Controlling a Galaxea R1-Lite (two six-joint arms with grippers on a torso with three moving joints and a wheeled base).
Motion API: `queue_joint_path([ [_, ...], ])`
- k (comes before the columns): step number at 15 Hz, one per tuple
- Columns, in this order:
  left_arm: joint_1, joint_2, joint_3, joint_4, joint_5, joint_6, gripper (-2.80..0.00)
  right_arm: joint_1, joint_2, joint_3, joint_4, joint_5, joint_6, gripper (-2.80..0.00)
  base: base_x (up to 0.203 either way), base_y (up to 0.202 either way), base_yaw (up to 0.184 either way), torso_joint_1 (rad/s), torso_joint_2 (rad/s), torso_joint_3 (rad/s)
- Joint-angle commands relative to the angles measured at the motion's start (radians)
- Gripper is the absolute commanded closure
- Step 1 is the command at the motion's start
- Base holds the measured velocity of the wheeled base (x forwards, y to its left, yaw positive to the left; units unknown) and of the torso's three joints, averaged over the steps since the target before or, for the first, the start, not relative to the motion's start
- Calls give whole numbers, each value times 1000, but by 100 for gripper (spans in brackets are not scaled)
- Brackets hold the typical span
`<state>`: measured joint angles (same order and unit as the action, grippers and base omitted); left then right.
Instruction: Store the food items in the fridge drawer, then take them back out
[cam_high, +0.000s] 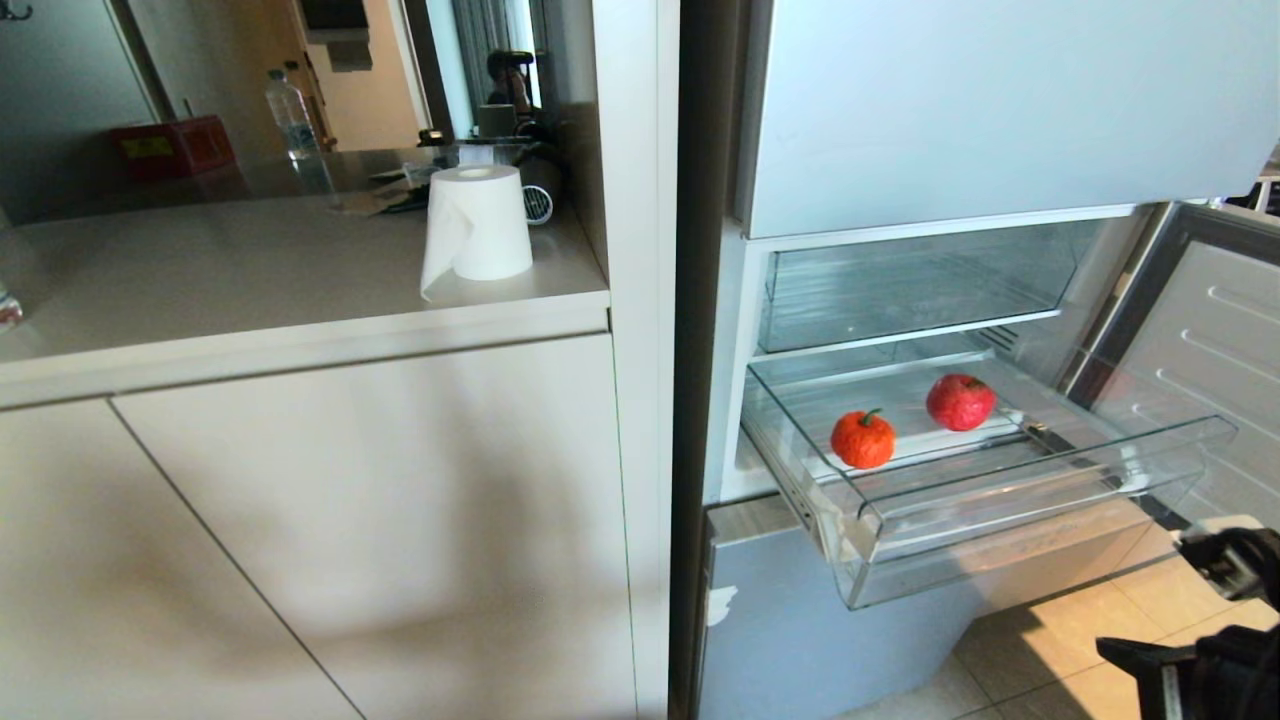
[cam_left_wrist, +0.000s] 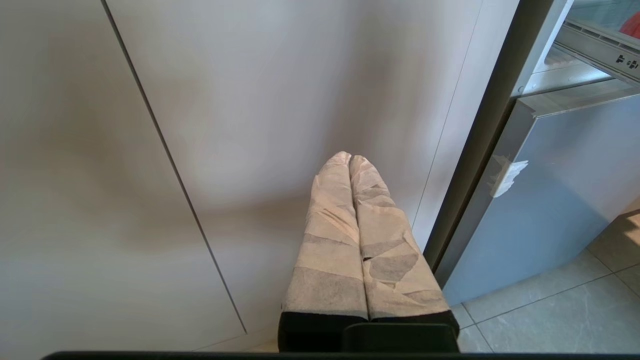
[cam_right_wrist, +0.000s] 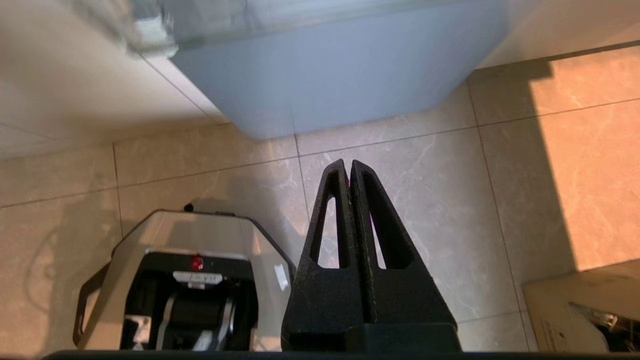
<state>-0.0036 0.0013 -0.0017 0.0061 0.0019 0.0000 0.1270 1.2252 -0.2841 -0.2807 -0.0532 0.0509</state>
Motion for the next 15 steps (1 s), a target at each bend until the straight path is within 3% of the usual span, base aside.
queue_joint_path([
  [1,1,0,0,0,0,0,0,0,246,-33,-111,1,0,0,0,0,0,0,0,0],
  [4,1,0,0,0,1,0,0,-1,401,-124,-234,5,2,0,0,0,0,0,0,0],
  [11,1,0,0,0,1,0,0,-1,636,-374,-326,10,38,0,0,0,0,0,0,0],
  [15,1,0,0,0,0,0,0,2,807,-594,-373,11,73,0,0,0,0,0,0,0],
])
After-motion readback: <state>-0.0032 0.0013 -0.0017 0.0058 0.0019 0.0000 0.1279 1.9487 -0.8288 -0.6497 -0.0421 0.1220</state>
